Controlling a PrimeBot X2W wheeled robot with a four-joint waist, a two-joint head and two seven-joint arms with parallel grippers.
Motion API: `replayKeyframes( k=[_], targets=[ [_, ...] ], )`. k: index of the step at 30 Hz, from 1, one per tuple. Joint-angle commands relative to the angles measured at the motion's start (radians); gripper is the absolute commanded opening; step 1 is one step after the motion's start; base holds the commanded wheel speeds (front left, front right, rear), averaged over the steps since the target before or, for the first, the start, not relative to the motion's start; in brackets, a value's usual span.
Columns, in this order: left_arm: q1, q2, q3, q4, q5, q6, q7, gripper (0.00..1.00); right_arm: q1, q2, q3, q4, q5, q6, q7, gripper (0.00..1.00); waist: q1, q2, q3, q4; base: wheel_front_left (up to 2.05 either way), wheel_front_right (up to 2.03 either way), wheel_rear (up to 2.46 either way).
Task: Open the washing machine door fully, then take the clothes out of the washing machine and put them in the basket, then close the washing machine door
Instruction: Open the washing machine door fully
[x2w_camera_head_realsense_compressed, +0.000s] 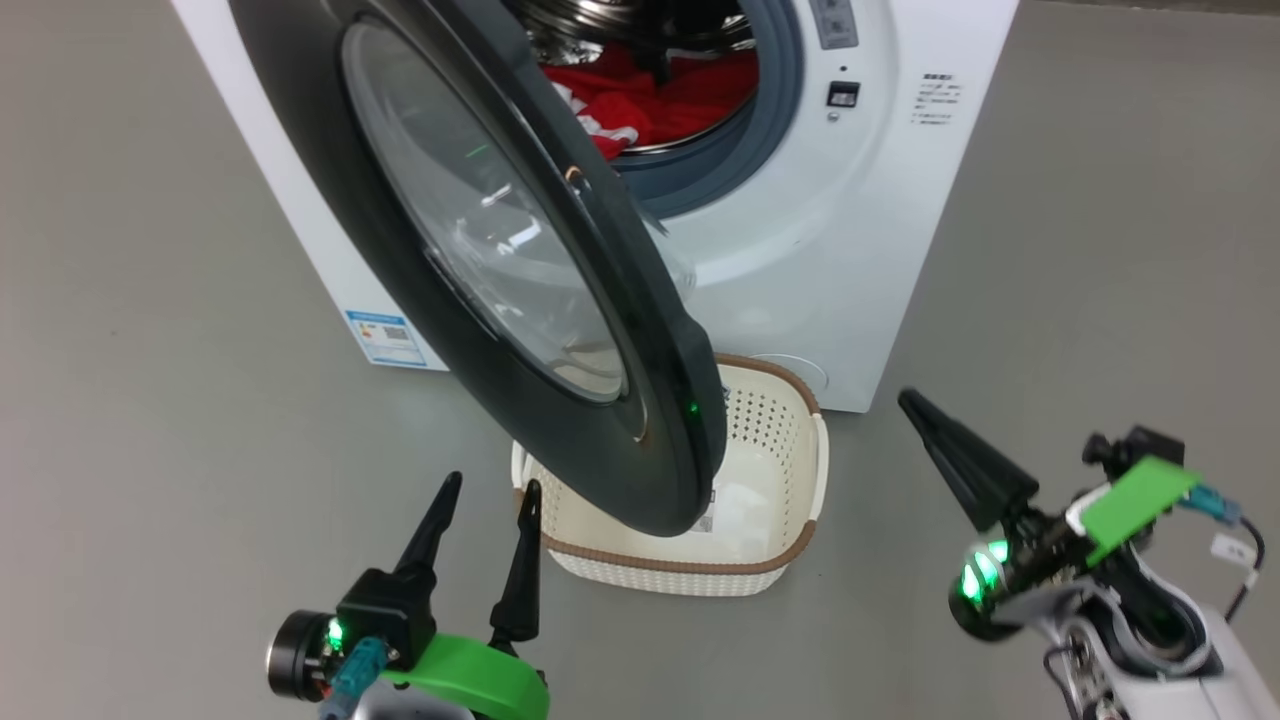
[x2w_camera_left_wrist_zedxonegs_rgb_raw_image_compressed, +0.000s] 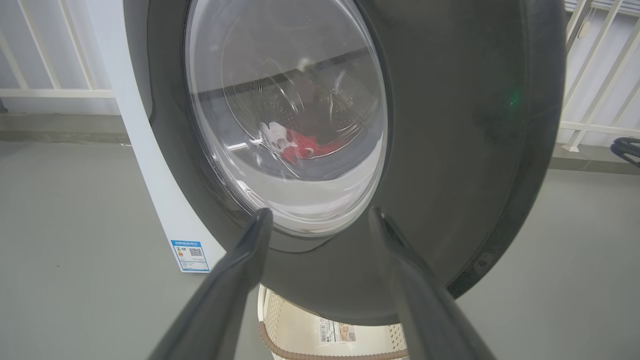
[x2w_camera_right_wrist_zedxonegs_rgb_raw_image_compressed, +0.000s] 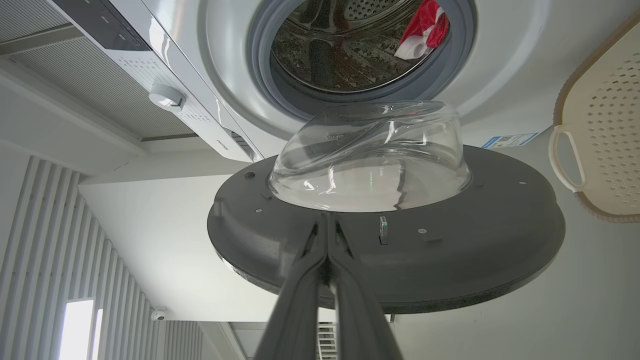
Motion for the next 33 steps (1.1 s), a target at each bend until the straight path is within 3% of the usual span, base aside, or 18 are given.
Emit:
replayKeyframes(
  k=[1, 2, 5, 6, 7, 8, 21, 28, 33],
  targets=[
    [-0.004, 0.011, 0.04, -0.016, 0.007, -0.009, -0.008, 1.0, 0.037, 0.006, 0.013, -0.068, -0.018, 0.004, -0.018, 0.0, 0.0, 0.0, -0.005, -0.018, 0.0, 0.0, 0.0],
    [-0.004, 0.011, 0.042, -0.015, 0.005, -0.009, -0.008, 1.0, 0.061, 0.006, 0.015, -0.087, -0.03, 0.004, -0.031, 0.16, 0.0, 0.0, -0.006, -0.022, 0.0, 0.0, 0.0],
    [-0.004, 0.011, 0.042, -0.007, 0.003, -0.011, -0.008, 1.0, 0.129, 0.006, 0.022, -0.137, -0.048, 0.004, -0.078, 0.47, 0.0, 0.0, -0.013, -0.028, 0.0, 0.0, 0.0],
    [-0.004, 0.011, 0.042, -0.007, 0.003, -0.011, -0.008, 1.0, 0.129, 0.006, 0.022, -0.137, -0.048, 0.004, -0.078, 0.47, 0.0, 0.0, -0.013, -0.028, 0.0, 0.0, 0.0],
    [-0.003, 0.011, 0.043, -0.004, 0.002, -0.011, -0.008, 1.0, 0.151, 0.006, 0.024, -0.155, -0.047, 0.004, -0.093, 0.81, 0.0, 0.0, -0.015, -0.03, 0.0, 0.0, 0.0],
    [-0.003, 0.011, 0.045, -0.001, 0.002, -0.011, -0.008, 1.0, 0.173, 0.006, 0.028, -0.175, -0.048, 0.004, -0.105, 1.0, 0.0, 0.0, -0.016, -0.032, 0.0, 0.0, 0.0],
    [0.005, 0.011, 0.068, 0.006, 0.009, -0.015, -0.008, 1.0, 0.353, 0.007, 0.049, -0.294, -0.137, 0.004, -0.317, 1.0, 0.0, 0.0, -0.031, -0.081, 0.0, 0.0, 0.0],
    [0.013, 0.011, 0.079, 0.008, 0.02, -0.022, -0.008, 1.0, 0.338, -0.015, 0.021, -0.33, -0.411, 0.004, -0.565, 1.0, 0.0, 0.0, -0.037, -0.099, 0.0, 0.0, 0.0],
    [0.018, 0.011, 0.085, 0.01, 0.025, -0.027, -0.008, 1.0, 0.319, -0.088, 0.059, -0.327, -0.702, 0.004, -0.752, 1.0, 0.0, 0.0, -0.042, -0.103, 0.0, 0.0, 0.0]
  ],
)
